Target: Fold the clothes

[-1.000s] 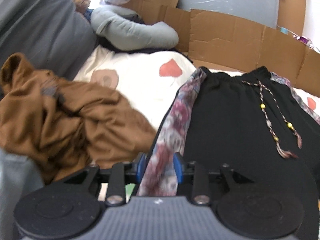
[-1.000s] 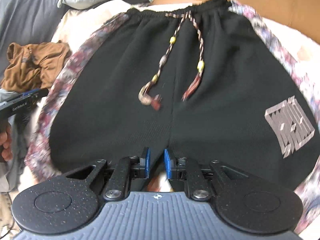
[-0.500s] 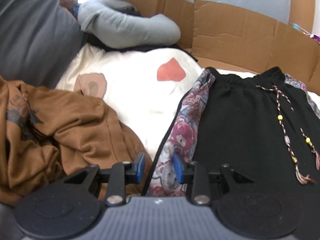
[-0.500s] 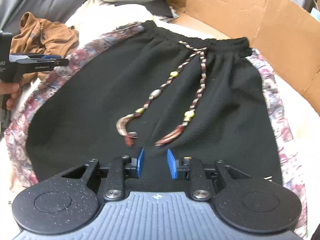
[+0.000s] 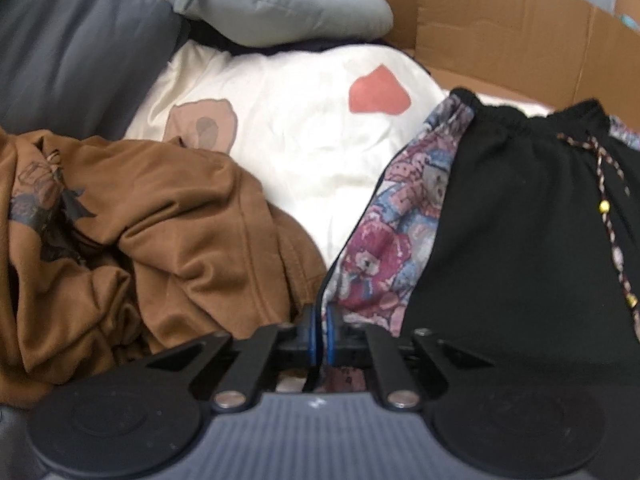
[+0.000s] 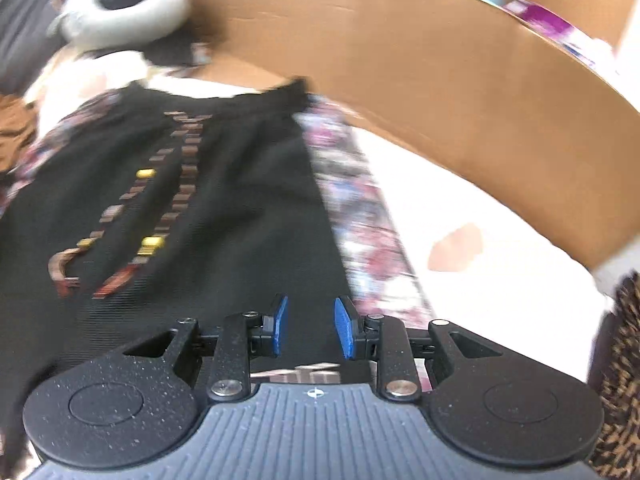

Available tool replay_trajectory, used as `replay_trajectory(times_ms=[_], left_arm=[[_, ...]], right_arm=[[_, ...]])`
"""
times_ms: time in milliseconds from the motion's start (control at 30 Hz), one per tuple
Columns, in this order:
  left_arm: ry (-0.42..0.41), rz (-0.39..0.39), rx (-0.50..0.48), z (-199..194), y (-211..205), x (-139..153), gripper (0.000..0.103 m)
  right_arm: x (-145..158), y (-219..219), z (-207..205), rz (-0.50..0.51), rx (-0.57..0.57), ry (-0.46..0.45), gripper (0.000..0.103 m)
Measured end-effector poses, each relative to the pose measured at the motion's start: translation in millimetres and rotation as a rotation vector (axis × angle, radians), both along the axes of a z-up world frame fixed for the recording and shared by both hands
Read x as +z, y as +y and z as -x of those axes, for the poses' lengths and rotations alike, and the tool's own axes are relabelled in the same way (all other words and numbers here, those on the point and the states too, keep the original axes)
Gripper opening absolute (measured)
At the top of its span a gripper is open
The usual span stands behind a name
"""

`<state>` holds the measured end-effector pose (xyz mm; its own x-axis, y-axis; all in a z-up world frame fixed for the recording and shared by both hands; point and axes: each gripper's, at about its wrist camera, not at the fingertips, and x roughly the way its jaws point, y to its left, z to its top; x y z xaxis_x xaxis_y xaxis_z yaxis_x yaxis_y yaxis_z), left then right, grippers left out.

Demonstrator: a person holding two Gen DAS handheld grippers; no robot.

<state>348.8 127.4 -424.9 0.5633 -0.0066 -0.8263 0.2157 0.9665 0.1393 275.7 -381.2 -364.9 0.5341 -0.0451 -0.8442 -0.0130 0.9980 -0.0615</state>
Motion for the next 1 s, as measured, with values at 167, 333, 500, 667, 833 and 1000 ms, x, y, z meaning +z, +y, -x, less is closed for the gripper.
replay_trajectory(times_ms=[167, 333, 500, 667, 833, 1000], left_arm=[[0.016, -0.058, -0.013, -3.8, -7.4, 3.8, 0.015], [-0.016, -0.049, -0.043, -4.0, -15.3, 21.8, 0.03], [-0.029, -0.052, -0.056, -21.1, -31.1, 26.1, 0.033], [-0.036, -0.028, -0.064, -39.9, -47.9, 23.0, 0.036], [-0.038, -0.032, -0.072, -57.4, -62.2, 18.0, 0.036], [-0.046, -0.005, -0.052, -69.6, -66.1, 16.5, 0.036]], right_arm=[[-24.0, -42.6, 2.6, 0.021, -0.075, 0.012, 0.032], [-40.6, -60.4, -5.1, -0.002, -0.092, -0.003, 0.032], [-48.8, -64.1, -25.8, -0.035, -0.093, -0.012, 0.033], [-50.0, -62.4, -46.2, -0.082, -0.085, -0.03, 0.034], [-49.3, -58.6, -71.2, -0.108, -0.092, -0.038, 0.036], [-48.7, -54.7, -101.3, -0.112, -0.101, -0.047, 0.036]])
